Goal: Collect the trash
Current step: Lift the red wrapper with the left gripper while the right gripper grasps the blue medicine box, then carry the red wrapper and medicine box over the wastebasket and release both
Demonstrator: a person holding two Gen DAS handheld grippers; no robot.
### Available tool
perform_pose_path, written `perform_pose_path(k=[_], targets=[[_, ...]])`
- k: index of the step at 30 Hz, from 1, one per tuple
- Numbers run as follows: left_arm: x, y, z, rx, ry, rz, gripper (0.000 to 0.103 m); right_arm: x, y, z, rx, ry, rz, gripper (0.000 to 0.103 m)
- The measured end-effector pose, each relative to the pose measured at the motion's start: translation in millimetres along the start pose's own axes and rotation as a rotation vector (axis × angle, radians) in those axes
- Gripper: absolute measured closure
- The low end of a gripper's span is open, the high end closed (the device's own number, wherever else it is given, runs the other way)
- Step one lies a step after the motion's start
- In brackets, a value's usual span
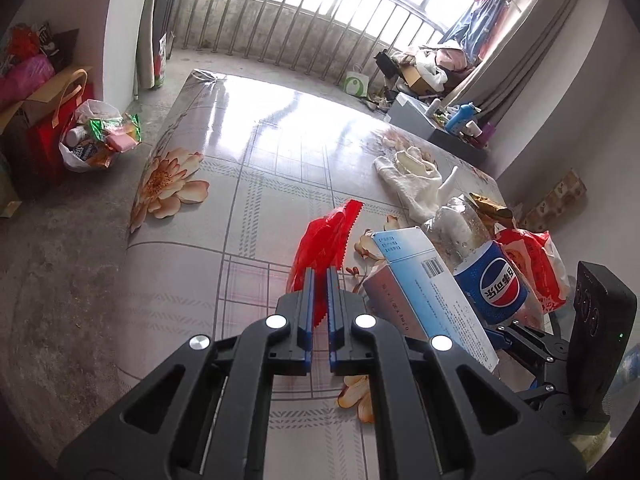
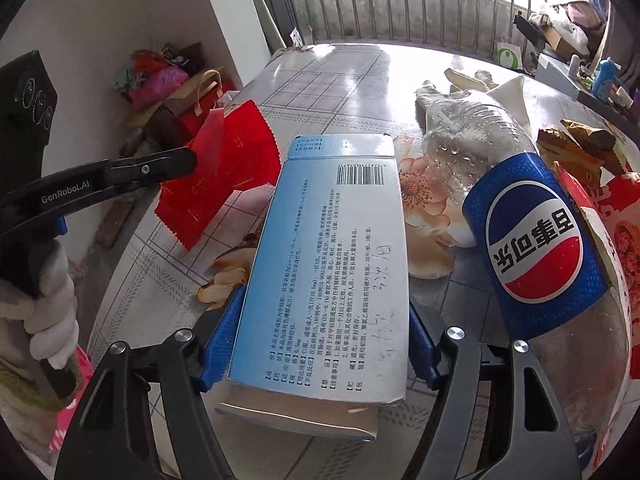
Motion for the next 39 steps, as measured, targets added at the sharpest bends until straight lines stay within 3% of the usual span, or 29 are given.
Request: perform_pose_path(k=[7,13,18,24,32,39], targets=[[35,-20,34,-0.045,0.056,0.067,0.099,68,-8,8,-0.056,-0.023,0.171,0.033],[62,-42,100,-0.151,0.168,0.143,0.099,151,-8,45,-0.161,-0.004,0.381,0.033],[66,-50,181,-0.257,0.322,0.142,0.099,217,15,100,-0.292,0.098,0.53,0.033],[65,-40,299,-0.402,0.531,0.111,0.1,289,75,181,-0.496,0.272,0.661,0.033],[42,20,451,-0.566,0.742,-0.056,0.099,347,181,274,-0.812,0.505,0.746,0.033],[-14,90,560,-0.674,0.741,-0.248,0.099,353,271,349,-1.078,0.583,0.739,0.033]])
Point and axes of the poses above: each gripper's, at about its wrist camera, not at the fingertips, and x roughly against the way its jaws point, z to its right, y to its underside, the point moved 7 cm from there along -x, roughly the way its jaws point, and after that the axes turned 3 degrees about -y, right-handed, at the moved point
